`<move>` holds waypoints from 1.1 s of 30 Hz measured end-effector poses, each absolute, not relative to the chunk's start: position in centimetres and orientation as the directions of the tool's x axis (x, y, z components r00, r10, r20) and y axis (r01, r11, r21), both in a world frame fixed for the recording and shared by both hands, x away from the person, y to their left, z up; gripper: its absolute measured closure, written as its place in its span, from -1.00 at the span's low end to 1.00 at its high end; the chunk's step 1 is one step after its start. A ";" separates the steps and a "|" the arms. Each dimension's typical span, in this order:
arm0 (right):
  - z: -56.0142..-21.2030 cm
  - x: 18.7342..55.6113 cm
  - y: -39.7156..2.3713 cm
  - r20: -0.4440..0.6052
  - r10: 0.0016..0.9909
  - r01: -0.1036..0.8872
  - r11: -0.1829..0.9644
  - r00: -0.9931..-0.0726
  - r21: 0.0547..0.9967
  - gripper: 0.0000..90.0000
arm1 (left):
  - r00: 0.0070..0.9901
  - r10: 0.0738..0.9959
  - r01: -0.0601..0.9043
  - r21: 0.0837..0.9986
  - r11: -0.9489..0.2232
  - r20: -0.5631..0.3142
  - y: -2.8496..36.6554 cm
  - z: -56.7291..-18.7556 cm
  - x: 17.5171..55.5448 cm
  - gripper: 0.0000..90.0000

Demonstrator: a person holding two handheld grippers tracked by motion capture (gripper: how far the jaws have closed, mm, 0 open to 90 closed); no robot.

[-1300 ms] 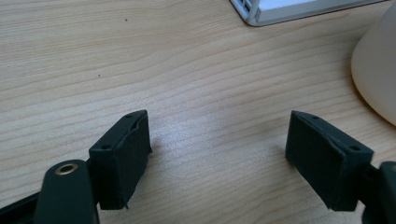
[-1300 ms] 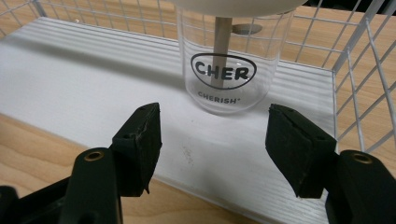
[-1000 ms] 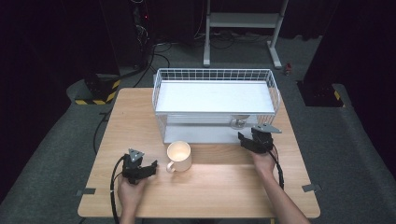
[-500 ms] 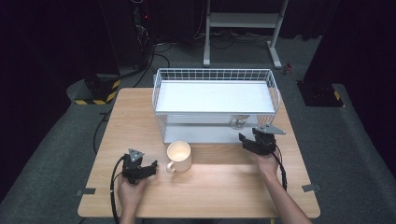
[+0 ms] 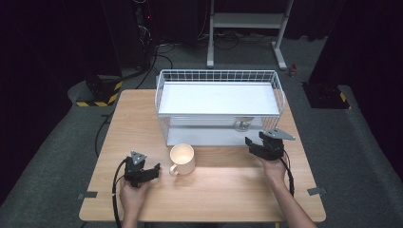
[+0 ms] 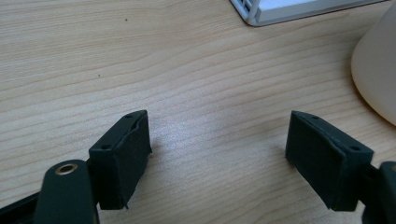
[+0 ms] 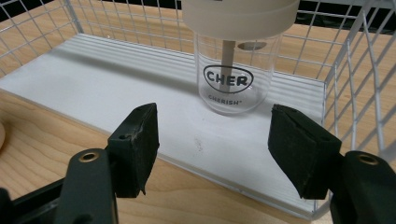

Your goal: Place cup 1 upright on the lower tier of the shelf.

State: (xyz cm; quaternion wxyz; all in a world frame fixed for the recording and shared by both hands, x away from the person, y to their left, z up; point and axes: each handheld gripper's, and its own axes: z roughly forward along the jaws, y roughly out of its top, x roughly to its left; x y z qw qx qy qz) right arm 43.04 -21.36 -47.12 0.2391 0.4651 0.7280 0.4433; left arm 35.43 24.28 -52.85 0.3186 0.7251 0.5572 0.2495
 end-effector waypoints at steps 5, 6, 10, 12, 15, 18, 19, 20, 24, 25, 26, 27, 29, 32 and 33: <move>-47.1 42.5 -21.8 0.063 0.885 0.457 0.176 -0.461 0.872 -0.26 | 0.255 0.967 0.649 0.740 -0.176 0.007 24.3 -52.9 35.4 -0.50; -47.1 42.4 -21.9 0.065 0.884 0.459 0.176 -0.462 0.871 -0.26 | 0.254 0.967 0.649 0.740 -0.176 0.006 24.3 -52.9 35.4 -0.50; -47.0 42.1 -22.2 0.076 0.886 0.458 0.161 -0.457 0.874 -0.27 | 0.255 0.967 0.649 0.740 -0.176 0.006 24.3 -52.9 35.4 -0.50; -47.0 41.9 -22.3 0.078 0.884 0.455 0.161 -0.462 0.876 -0.27 | 0.254 0.967 0.650 0.740 -0.175 0.006 24.3 -52.9 35.4 -0.50; -47.0 41.6 -22.5 0.073 0.880 0.451 0.167 -0.469 0.877 -0.27 | 0.255 0.967 0.649 0.740 -0.176 0.007 24.3 -52.9 35.4 -0.50; -47.0 41.4 -22.8 0.080 0.882 0.447 0.156 -0.465 0.881 -0.27 | 0.255 0.967 0.649 0.740 -0.176 0.007 24.3 -52.9 35.4 -0.50; -47.0 41.4 -22.9 0.081 0.883 0.448 0.154 -0.463 0.881 -0.27 | 0.255 0.967 0.649 0.740 -0.176 0.007 24.3 -52.9 35.4 -0.50; -47.0 41.3 -22.9 0.083 0.883 0.448 0.152 -0.462 0.881 -0.28 | 0.255 0.967 0.649 0.740 -0.176 0.007 24.3 -52.9 35.4 -0.50; -47.1 41.0 -23.1 0.078 0.881 0.451 0.162 -0.467 0.878 -0.28 | 0.254 0.967 0.649 0.741 -0.176 0.008 24.3 -52.9 35.4 -0.50; -47.1 40.9 -23.2 0.076 0.881 0.451 0.164 -0.467 0.877 -0.28 | 0.254 0.967 0.648 0.741 -0.177 0.008 24.3 -52.9 35.4 -0.50; -47.1 40.9 -23.2 0.073 0.880 0.448 0.166 -0.469 0.879 -0.28 | 0.254 0.967 0.649 0.740 -0.176 0.008 24.3 -52.9 35.4 -0.50; -47.1 40.8 -23.3 0.076 0.882 0.448 0.161 -0.465 0.880 -0.28 | 0.254 0.967 0.649 0.740 -0.176 0.008 24.3 -52.9 35.4 -0.50; -47.2 40.7 -23.5 0.078 0.883 0.448 0.156 -0.462 0.880 -0.28 | 0.254 0.967 0.649 0.740 -0.176 0.008 24.3 -52.9 35.4 -0.50; -47.2 40.5 -23.8 0.086 0.885 0.451 0.147 -0.457 0.880 -0.28 | 0.254 0.967 0.649 0.741 -0.176 0.008 24.3 -52.9 35.4 -0.50; -47.3 40.4 -23.8 0.083 0.885 0.450 0.150 -0.458 0.880 -0.28 | 0.254 0.967 0.649 0.741 -0.176 0.008 24.3 -52.9 35.4 -0.50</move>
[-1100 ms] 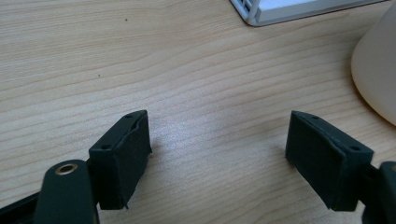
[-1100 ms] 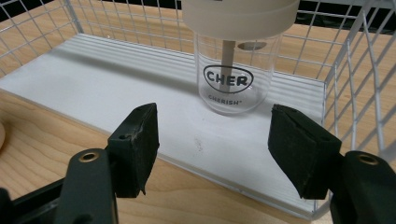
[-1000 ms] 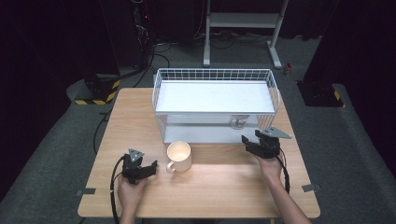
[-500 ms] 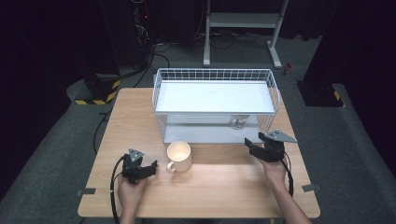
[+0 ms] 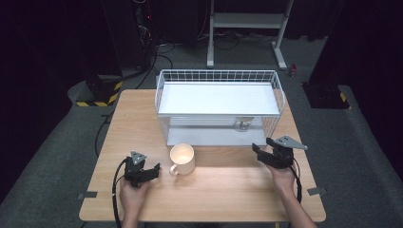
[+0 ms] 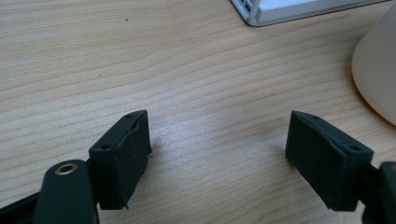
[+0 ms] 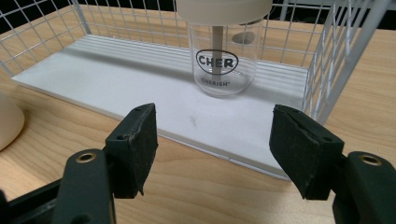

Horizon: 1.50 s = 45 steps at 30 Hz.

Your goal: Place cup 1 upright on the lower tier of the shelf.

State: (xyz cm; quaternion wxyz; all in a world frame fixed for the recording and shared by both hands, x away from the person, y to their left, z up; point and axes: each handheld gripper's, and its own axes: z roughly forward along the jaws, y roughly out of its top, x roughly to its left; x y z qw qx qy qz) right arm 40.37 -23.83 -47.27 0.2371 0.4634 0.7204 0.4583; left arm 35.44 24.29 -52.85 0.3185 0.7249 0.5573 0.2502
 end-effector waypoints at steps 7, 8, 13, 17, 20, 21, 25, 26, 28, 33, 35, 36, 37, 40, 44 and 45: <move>-47.5 39.9 -24.3 0.084 0.888 0.449 0.146 -0.453 0.881 -0.28 | 0.254 0.967 0.649 0.741 -0.176 0.008 24.3 -52.9 35.4 -0.50; -47.5 39.8 -24.4 0.085 0.887 0.452 0.147 -0.454 0.880 -0.28 | 0.253 0.967 0.649 0.740 -0.176 0.008 24.3 -52.9 35.4 -0.50; -47.8 39.4 -24.7 0.080 0.887 0.456 0.154 -0.455 0.876 -0.28 | 0.254 0.967 0.649 0.740 -0.176 0.008 24.3 -52.9 35.4 -0.50; -47.9 39.0 -25.1 0.091 0.890 0.459 0.140 -0.446 0.877 -0.28 | 0.253 0.967 0.649 0.740 -0.176 0.008 24.3 -52.9 35.4 -0.50; -48.0 38.8 -25.4 0.089 0.890 0.463 0.145 -0.447 0.874 -0.28 | 0.253 0.967 0.649 0.740 -0.176 0.008 24.3 -52.9 35.4 -0.50; -48.1 38.7 -25.4 0.087 0.890 0.465 0.149 -0.447 0.873 -0.28 | 0.254 0.967 0.649 0.740 -0.176 0.008 24.3 -52.9 35.4 -0.50; -48.5 38.4 -25.8 0.088 0.893 0.469 0.145 -0.441 0.871 -0.28 | 0.253 0.967 0.649 0.740 -0.176 0.008 24.3 -52.9 35.4 -0.50; -48.6 38.3 -25.9 0.093 0.894 0.472 0.142 -0.439 0.870 -0.28 | 0.253 0.967 0.649 0.740 -0.176 0.008 24.3 -52.9 35.4 -0.50; -48.8 38.1 -26.1 0.095 0.894 0.476 0.141 -0.438 0.868 -0.28 | 0.253 0.967 0.649 0.740 -0.176 0.008 24.3 -52.9 35.4 -0.50; -49.1 37.7 -26.4 0.086 0.896 0.483 0.152 -0.436 0.862 -0.28 | 0.253 0.967 0.649 0.741 -0.176 0.008 24.3 -52.9 35.4 -0.50; -49.2 37.6 -26.6 0.099 0.898 0.492 0.140 -0.429 0.859 -0.27 | 0.253 0.967 0.649 0.740 -0.176 0.008 24.3 -52.9 35.4 -0.50; -49.3 37.5 -26.7 0.107 0.898 0.497 0.134 -0.426 0.857 -0.27 | 0.253 0.967 0.649 0.740 -0.176 0.008 24.3 -52.9 35.4 -0.50; -49.3 37.5 -26.8 0.108 0.899 0.498 0.132 -0.424 0.857 -0.27 | 0.253 0.967 0.649 0.740 -0.176 0.008 24.3 -52.9 35.4 -0.50; -49.7 37.3 -27.1 0.098 0.900 0.508 0.147 -0.424 0.849 -0.27 | 0.250 0.968 0.648 0.741 -0.173 0.008 24.3 -52.9 35.4 -0.50; -50.1 37.0 -27.3 0.073 0.905 0.514 0.171 -0.420 0.841 -0.27 | 0.249 0.968 0.649 0.741 -0.173 0.008 24.3 -52.9 35.4 -0.50; -50.2 37.0 -27.4 0.072 0.906 0.518 0.171 -0.416 0.838 -0.27 | 0.249 0.968 0.649 0.741 -0.173 0.008 24.3 -52.9 35.4 -0.50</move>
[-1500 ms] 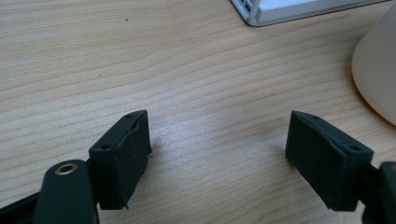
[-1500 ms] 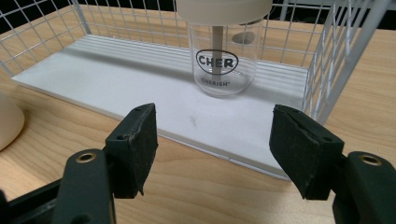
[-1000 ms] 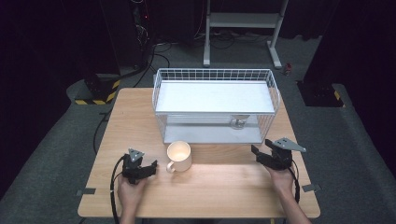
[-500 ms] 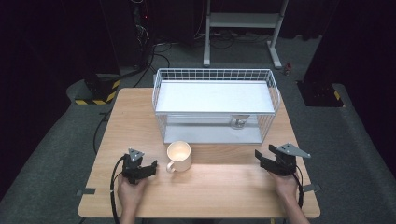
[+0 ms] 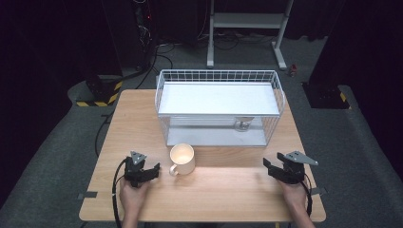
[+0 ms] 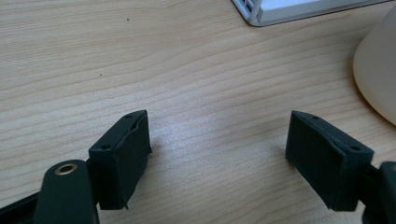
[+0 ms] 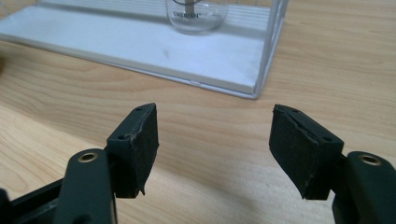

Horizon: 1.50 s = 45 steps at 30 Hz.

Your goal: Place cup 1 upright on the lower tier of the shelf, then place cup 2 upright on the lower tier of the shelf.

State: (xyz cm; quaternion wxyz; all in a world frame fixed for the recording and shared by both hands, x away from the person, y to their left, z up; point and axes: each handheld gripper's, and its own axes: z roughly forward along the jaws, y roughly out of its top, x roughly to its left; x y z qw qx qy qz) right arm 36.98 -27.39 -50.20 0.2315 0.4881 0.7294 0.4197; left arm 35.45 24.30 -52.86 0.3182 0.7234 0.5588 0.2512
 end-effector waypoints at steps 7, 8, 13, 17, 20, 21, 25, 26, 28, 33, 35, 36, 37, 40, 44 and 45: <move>-51.6 36.4 -27.7 0.036 0.910 0.559 0.222 -0.413 0.799 -0.27 | 0.249 0.968 0.649 0.741 -0.171 0.005 24.3 -52.9 35.5 -0.50; -51.8 36.3 -27.7 0.028 0.910 0.563 0.232 -0.413 0.793 -0.27 | 0.247 0.969 0.650 0.741 -0.168 0.003 24.3 -52.9 35.4 -0.51; -52.1 36.3 -27.7 -0.012 0.904 0.580 0.285 -0.428 0.763 -0.29 | 0.234 0.972 0.650 0.744 -0.153 -0.004 24.3 -52.9 35.1 -0.51; -52.3 36.6 -27.6 -0.012 0.893 0.614 0.319 -0.450 0.722 -0.41 | 0.235 0.972 0.653 0.741 -0.157 -0.001 24.3 -52.8 35.0 -0.50; -52.3 36.6 -27.7 -0.014 0.894 0.614 0.320 -0.449 0.721 -0.42 | 0.235 0.972 0.659 0.737 -0.150 -0.013 24.4 -52.7 34.7 -0.47; -52.3 36.6 -27.7 -0.014 0.894 0.615 0.320 -0.448 0.721 -0.42 | 0.238 0.971 0.649 0.748 -0.137 -0.028 24.5 -52.7 34.5 -0.48; -52.3 36.6 -27.6 -0.013 0.899 0.620 0.313 -0.439 0.719 -0.46 | 0.251 0.966 0.646 0.753 -0.121 -0.060 24.5 -52.7 33.9 -0.51; -52.3 36.6 -27.6 -0.013 0.898 0.619 0.314 -0.439 0.720 -0.46 | 0.255 0.965 0.647 0.753 -0.119 -0.066 24.5 -52.7 33.7 -0.52; -52.3 36.6 -27.6 -0.013 0.899 0.620 0.313 -0.438 0.719 -0.46 | 0.265 0.961 0.643 0.758 -0.113 -0.082 24.3 -52.5 33.3 -0.57; -52.3 36.6 -27.6 -0.014 0.899 0.620 0.313 -0.438 0.720 -0.46 | 0.307 0.947 0.619 0.776 -0.121 -0.097 24.1 -51.8 32.1 -0.67; -52.3 36.6 -27.6 -0.013 0.900 0.621 0.311 -0.436 0.719 -0.46 | 0.321 0.941 0.614 0.779 -0.125 -0.102 24.1 -51.7 31.6 -0.68; -52.3 36.6 -27.6 -0.013 0.900 0.621 0.311 -0.436 0.719 -0.46 | 0.326 0.939 0.612 0.782 -0.120 -0.112 24.1 -51.7 31.3 -0.69; -52.3 36.6 -27.6 -0.013 0.900 0.621 0.311 -0.436 0.719 -0.46 | 0.333 0.935 0.611 0.783 -0.117 -0.119 24.0 -51.6 31.1 -0.69; -52.3 36.6 -27.6 -0.013 0.900 0.621 0.311 -0.436 0.719 -0.46 | 0.351 0.930 0.600 0.788 -0.137 -0.106 23.9 -51.2 30.2 -0.72; -52.3 36.6 -27.6 -0.013 0.900 0.621 0.311 -0.436 0.719 -0.46 | 0.375 0.920 0.594 0.791 -0.149 -0.109 23.2 -51.0 29.2 -0.75; -52.3 36.6 -27.6 -0.013 0.900 0.621 0.311 -0.436 0.719 -0.46 | 0.381 0.918 0.591 0.792 -0.152 -0.109 23.0 -51.0 29.1 -0.76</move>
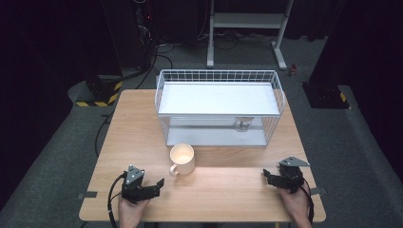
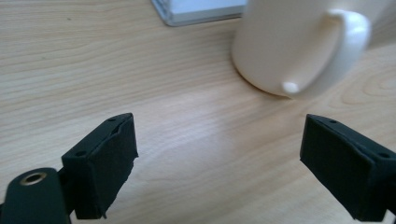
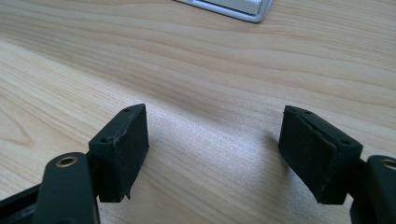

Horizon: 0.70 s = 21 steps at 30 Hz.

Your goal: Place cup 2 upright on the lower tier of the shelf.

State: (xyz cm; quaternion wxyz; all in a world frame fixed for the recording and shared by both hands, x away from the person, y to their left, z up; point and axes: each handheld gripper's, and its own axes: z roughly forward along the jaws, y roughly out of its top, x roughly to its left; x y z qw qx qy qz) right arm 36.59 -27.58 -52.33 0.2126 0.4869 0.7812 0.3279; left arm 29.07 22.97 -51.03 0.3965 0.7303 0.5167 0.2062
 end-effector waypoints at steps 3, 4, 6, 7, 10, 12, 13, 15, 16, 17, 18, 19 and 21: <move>-52.3 36.6 -27.6 -0.013 0.901 0.622 0.310 -0.435 0.719 -0.46 | 0.402 0.909 0.594 0.787 -0.166 -0.112 22.3 -51.0 28.8 -0.77; -52.3 36.6 -27.6 -0.013 0.900 0.622 0.310 -0.435 0.719 -0.46 | 0.406 0.908 0.593 0.787 -0.173 -0.107 22.1 -51.0 28.7 -0.77; -52.3 36.6 -27.6 -0.013 0.900 0.621 0.310 -0.435 0.719 -0.46 | 0.415 0.905 0.588 0.786 -0.189 -0.094 21.5 -51.0 28.7 -0.78; -52.3 36.6 -27.6 -0.013 0.900 0.622 0.310 -0.435 0.719 -0.46 | 0.421 0.902 0.584 0.789 -0.191 -0.094 21.3 -51.1 28.8 -0.78; -52.3 36.6 -27.6 -0.013 0.900 0.621 0.310 -0.435 0.719 -0.46 | 0.433 0.898 0.582 0.785 -0.211 -0.080 20.5 -51.0 29.0 -0.78; -52.3 36.6 -27.6 -0.013 0.901 0.621 0.310 -0.434 0.720 -0.46 | 0.438 0.895 0.583 0.783 -0.215 -0.080 20.1 -51.0 29.2 -0.79; -52.3 36.6 -27.6 -0.013 0.901 0.621 0.310 -0.434 0.720 -0.46 | 0.440 0.894 0.583 0.784 -0.213 -0.085 19.8 -51.0 29.3 -0.79; -52.3 36.6 -27.6 -0.013 0.901 0.621 0.310 -0.434 0.720 -0.46 | 0.449 0.891 0.580 0.783 -0.226 -0.075 19.3 -51.0 29.6 -0.80; -52.3 36.6 -27.6 -0.014 0.901 0.621 0.310 -0.434 0.720 -0.46 | 0.450 0.890 0.580 0.782 -0.228 -0.075 19.1 -51.0 29.7 -0.80; -52.3 36.6 -27.6 -0.013 0.901 0.622 0.309 -0.434 0.720 -0.46 | 0.451 0.889 0.583 0.779 -0.231 -0.075 18.8 -51.0 29.9 -0.81; -52.3 36.6 -27.6 -0.013 0.901 0.621 0.310 -0.434 0.720 -0.46 | 0.456 0.887 0.581 0.780 -0.233 -0.076 18.6 -51.1 30.1 -0.81; -52.3 36.6 -27.6 -0.013 0.901 0.621 0.310 -0.434 0.720 -0.46 | 0.457 0.886 0.583 0.778 -0.234 -0.076 18.5 -51.1 30.2 -0.82; -52.3 36.6 -27.6 -0.015 0.900 0.620 0.312 -0.436 0.720 -0.46 | 0.455 0.887 0.589 0.774 -0.231 -0.081 18.2 -51.1 30.6 -0.83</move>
